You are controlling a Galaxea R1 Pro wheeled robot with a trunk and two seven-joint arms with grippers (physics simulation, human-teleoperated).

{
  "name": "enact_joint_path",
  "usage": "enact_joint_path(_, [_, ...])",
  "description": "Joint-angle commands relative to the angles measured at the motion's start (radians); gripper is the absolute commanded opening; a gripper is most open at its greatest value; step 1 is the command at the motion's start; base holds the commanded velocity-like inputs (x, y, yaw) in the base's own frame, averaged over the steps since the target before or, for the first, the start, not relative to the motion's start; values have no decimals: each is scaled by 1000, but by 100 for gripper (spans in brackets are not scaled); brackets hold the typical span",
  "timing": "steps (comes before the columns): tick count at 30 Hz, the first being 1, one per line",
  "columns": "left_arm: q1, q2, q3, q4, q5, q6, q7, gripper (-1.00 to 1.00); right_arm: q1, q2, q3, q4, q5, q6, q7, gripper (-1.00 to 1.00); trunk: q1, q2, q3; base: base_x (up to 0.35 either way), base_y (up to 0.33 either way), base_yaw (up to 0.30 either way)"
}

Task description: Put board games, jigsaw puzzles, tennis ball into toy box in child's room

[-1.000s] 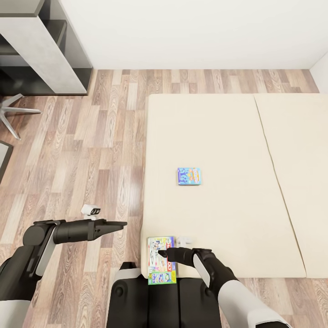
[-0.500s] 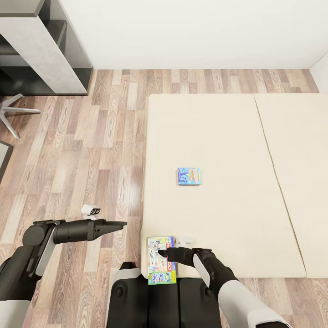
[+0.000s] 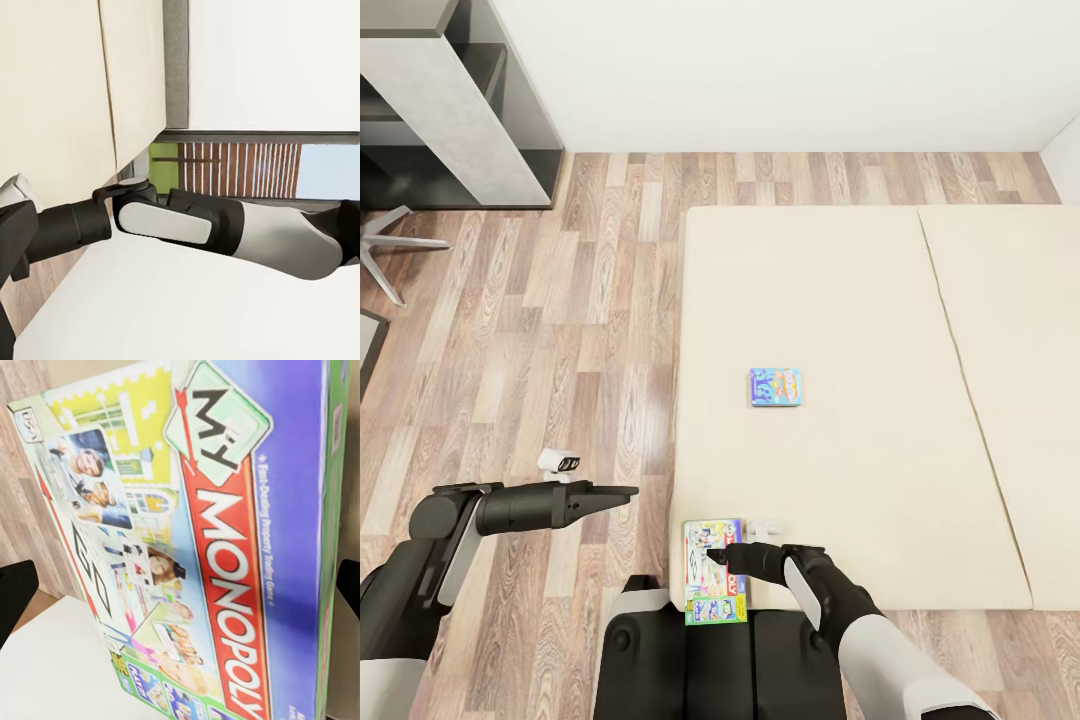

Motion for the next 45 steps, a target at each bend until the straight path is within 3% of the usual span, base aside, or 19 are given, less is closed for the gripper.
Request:
enact_joint_path(1, [0, 0, 0, -1, 0, 11, -3, 100, 0, 0, 2, -1, -10, 8, -2, 100, 1, -1, -1, 0, 55, 0])
enact_joint_path(45, [0, 1, 0, 0, 0, 12, -3, 100, 0, 0, 2, -1, -10, 9, -2, 100, 1, -1, -1, 0, 32, 0])
